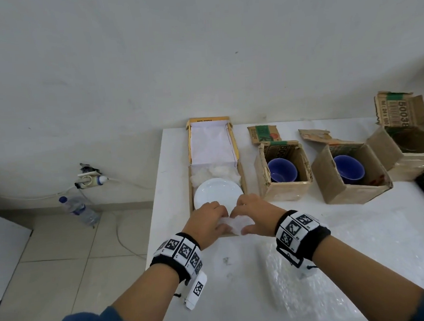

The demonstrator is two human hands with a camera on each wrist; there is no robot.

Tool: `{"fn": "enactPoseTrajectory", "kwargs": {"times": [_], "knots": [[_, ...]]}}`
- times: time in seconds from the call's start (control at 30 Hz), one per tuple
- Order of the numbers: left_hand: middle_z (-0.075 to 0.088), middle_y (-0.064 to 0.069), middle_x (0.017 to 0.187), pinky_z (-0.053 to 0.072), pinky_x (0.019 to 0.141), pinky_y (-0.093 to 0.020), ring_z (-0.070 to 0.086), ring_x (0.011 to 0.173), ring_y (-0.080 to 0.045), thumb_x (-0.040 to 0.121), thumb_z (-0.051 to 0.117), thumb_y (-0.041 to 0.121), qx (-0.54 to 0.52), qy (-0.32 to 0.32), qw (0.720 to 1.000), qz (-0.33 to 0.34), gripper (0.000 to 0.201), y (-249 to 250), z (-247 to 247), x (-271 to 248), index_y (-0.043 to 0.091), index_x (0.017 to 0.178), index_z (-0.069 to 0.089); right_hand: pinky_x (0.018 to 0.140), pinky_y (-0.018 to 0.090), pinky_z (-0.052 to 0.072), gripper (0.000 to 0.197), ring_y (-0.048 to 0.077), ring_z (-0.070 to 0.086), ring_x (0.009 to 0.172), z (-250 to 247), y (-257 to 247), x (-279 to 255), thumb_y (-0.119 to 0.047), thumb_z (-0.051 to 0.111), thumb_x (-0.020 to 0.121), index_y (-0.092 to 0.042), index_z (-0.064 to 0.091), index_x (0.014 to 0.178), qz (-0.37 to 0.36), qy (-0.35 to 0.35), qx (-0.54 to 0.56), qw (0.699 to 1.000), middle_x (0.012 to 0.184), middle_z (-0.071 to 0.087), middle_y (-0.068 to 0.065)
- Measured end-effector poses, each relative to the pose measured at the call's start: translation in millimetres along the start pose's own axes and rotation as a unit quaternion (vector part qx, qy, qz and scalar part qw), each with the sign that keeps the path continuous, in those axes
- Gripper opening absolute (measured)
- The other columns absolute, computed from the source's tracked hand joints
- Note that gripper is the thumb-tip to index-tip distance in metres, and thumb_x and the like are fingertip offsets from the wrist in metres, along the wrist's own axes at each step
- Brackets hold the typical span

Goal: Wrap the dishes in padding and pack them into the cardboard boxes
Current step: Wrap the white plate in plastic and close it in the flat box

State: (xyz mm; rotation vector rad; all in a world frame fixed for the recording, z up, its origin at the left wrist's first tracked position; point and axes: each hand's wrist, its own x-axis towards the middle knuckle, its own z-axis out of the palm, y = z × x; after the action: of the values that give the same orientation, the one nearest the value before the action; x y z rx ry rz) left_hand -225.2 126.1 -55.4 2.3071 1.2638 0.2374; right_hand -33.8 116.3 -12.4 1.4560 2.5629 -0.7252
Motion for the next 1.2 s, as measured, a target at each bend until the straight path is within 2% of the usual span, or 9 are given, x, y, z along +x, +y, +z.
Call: {"fn": "enactPoseTrajectory", "kwargs": {"times": [0.17,0.33,0.57,0.67,0.77,0.87,0.93,1.03,1.2], "knots": [[0.058,-0.001,0.094,0.037,0.073,-0.024,0.051,0.085,-0.015,0.09,0.057,0.039,-0.036,-0.007,0.999,0.035,0.027,0,1,-7,0.013,0.097,0.059,0.087,0.031,0.043,0.024,0.024,0.053,0.102,-2,-2,12,-0.013,0.061,0.086,-0.018,0.058,0.11,0.022,0.019,-0.027,0.999,0.111,0.056,0.008],[0.051,-0.002,0.101,0.034,0.076,-0.016,0.052,0.084,-0.015,0.095,0.052,0.028,-0.052,-0.016,0.998,0.043,0.026,-4,2,-14,0.01,0.102,0.069,0.088,0.03,0.039,0.023,0.026,0.051,0.105,6,-6,20,-0.009,0.048,0.093,-0.009,0.065,0.109,-0.016,-0.015,-0.102,0.995,0.108,0.064,0.009],[0.064,0.002,0.094,0.044,0.08,-0.03,0.052,0.089,-0.014,0.089,0.058,0.03,-0.031,0.013,0.999,0.012,0.016,3,2,-7,0.017,0.096,0.066,0.099,0.038,0.035,0.031,0.024,0.04,0.112,0,10,10,-0.022,0.061,0.088,-0.029,0.063,0.118,-0.004,-0.071,-0.121,0.99,0.117,0.05,0.003],[0.06,-0.001,0.097,0.041,0.081,-0.027,0.05,0.091,-0.017,0.09,0.057,0.028,-0.039,-0.018,0.998,0.045,0.021,0,3,-10,0.016,0.099,0.071,0.09,0.036,0.039,0.028,0.027,0.049,0.108,-3,-2,21,-0.01,0.059,0.087,-0.017,0.058,0.114,0.014,-0.063,-0.15,0.987,0.114,0.058,0.007],[0.057,-0.005,0.099,0.032,0.076,-0.009,0.051,0.09,-0.016,0.089,0.059,0.019,-0.057,-0.039,0.996,0.058,0.021,-6,1,-9,0.013,0.105,0.072,0.079,0.036,0.041,0.019,0.03,0.054,0.099,-2,-7,27,-0.001,0.051,0.087,-0.008,0.058,0.104,0.019,-0.046,-0.197,0.979,0.106,0.06,0.012],[0.056,-0.001,0.093,0.042,0.074,-0.02,0.054,0.084,-0.015,0.087,0.059,0.013,-0.056,-0.03,0.998,0.03,0.022,-4,-3,-5,0.017,0.107,0.067,0.064,0.036,0.046,0.013,0.027,0.057,0.079,4,-5,25,-0.012,0.076,0.07,-0.014,0.068,0.08,0.011,-0.004,-0.243,0.97,0.085,0.06,0.007],[0.056,0.003,0.083,0.048,0.072,-0.031,0.054,0.076,-0.016,0.082,0.06,0.01,-0.075,-0.019,0.997,-0.001,0.014,-3,-5,-2,0.017,0.095,0.061,0.076,0.038,0.044,0.012,0.026,0.052,0.092,9,-4,20,-0.021,0.069,0.08,-0.016,0.069,0.091,0.012,-0.018,-0.259,0.966,0.092,0.059,0.005],[0.052,0.006,0.083,0.045,0.072,-0.028,0.05,0.075,-0.012,0.081,0.065,0.013,-0.062,-0.026,0.998,0.006,0.005,-5,-3,0,0.016,0.082,0.062,0.088,0.039,0.035,0.024,0.026,0.044,0.104,12,1,11,-0.026,0.047,0.095,-0.014,0.064,0.107,0.004,-0.02,-0.266,0.964,0.103,0.06,0.004],[0.048,0.006,0.088,0.043,0.074,-0.021,0.047,0.077,-0.006,0.087,0.064,0.022,-0.085,-0.053,0.994,0.033,0.012,-13,-2,-4,0.014,0.093,0.071,0.087,0.038,0.035,0.015,0.026,0.046,0.105,9,-4,18,-0.014,0.048,0.093,-0.016,0.06,0.102,0.036,-0.021,-0.256,0.966,0.098,0.065,0.002]]}}
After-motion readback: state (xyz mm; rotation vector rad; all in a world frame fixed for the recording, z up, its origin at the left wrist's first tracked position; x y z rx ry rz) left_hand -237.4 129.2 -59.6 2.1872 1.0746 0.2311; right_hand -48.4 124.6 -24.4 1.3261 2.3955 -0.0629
